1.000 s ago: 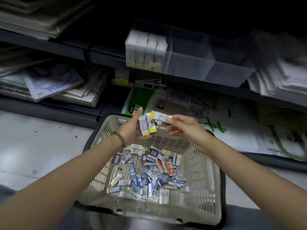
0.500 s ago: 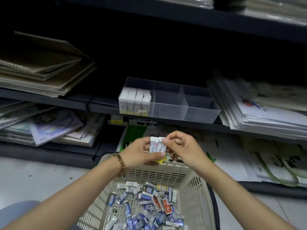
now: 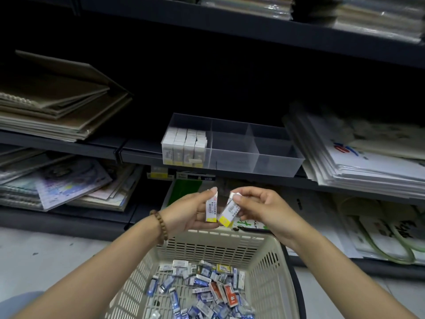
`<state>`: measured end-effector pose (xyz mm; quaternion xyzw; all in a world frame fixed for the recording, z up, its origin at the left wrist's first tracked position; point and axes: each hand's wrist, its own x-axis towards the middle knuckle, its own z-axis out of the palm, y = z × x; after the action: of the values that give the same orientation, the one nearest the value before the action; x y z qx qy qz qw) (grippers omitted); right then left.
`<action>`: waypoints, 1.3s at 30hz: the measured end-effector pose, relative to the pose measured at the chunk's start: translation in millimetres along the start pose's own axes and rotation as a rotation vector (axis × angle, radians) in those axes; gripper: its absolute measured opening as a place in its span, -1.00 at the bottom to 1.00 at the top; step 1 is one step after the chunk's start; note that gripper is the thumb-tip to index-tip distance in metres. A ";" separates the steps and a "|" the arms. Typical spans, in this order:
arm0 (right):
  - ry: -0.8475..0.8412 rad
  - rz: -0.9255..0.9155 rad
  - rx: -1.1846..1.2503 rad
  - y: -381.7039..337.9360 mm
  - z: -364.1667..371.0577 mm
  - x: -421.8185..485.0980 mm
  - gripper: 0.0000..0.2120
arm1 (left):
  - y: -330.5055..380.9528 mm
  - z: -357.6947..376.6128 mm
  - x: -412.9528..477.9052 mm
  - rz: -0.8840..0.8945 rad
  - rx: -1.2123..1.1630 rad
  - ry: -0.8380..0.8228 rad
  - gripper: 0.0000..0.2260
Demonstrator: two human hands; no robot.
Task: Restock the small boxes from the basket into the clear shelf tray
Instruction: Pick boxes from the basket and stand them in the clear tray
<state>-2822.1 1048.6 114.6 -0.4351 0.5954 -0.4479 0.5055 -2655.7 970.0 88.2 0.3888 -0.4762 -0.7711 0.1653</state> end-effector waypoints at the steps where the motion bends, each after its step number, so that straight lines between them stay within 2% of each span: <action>1: -0.018 0.009 0.044 -1.3 -1.1 -0.3 -0.81 | -0.4 0.1 -0.5 -0.014 -0.017 -0.014 -0.61; 6: -0.038 -0.020 0.073 -0.1 3.9 -2.3 -0.81 | -8.4 5.9 -3.8 0.028 -0.013 -0.165 -0.52; 13: 0.035 -0.055 0.026 2.8 9.1 -2.1 -0.81 | -10.4 1.4 -6.3 0.206 0.190 -0.171 -0.59; 18: 0.087 -0.007 0.215 4.6 10.5 0.3 -0.70 | -6.1 -2.3 -3.9 0.302 0.249 -0.028 -0.69; 23: -0.021 0.012 0.272 -3.5 12.1 5.2 -0.68 | 2.6 -5.1 -1.6 0.470 0.343 0.084 -0.73; 27: -0.032 -0.041 0.322 -18.2 13.5 15.8 -0.68 | 16.9 -8.0 -0.4 0.613 0.295 0.157 -0.70; 33: -0.058 -0.143 0.201 -57.2 15.2 40.2 -0.76 | 46.0 -23.0 1.0 0.747 0.264 0.307 -0.58; 36: 0.025 -0.201 0.081 -81.6 8.3 57.5 -0.79 | 57.4 -40.7 1.0 0.828 0.186 0.467 -0.52; 39: 0.130 -0.215 -0.026 -105.1 -8.9 75.9 -0.74 | 59.0 -59.3 7.1 0.867 0.145 0.658 -0.44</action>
<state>-2832.5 952.7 201.6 -0.4729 0.5828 -0.5189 0.4092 -2622.1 900.7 121.6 0.3880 -0.5681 -0.4353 0.5807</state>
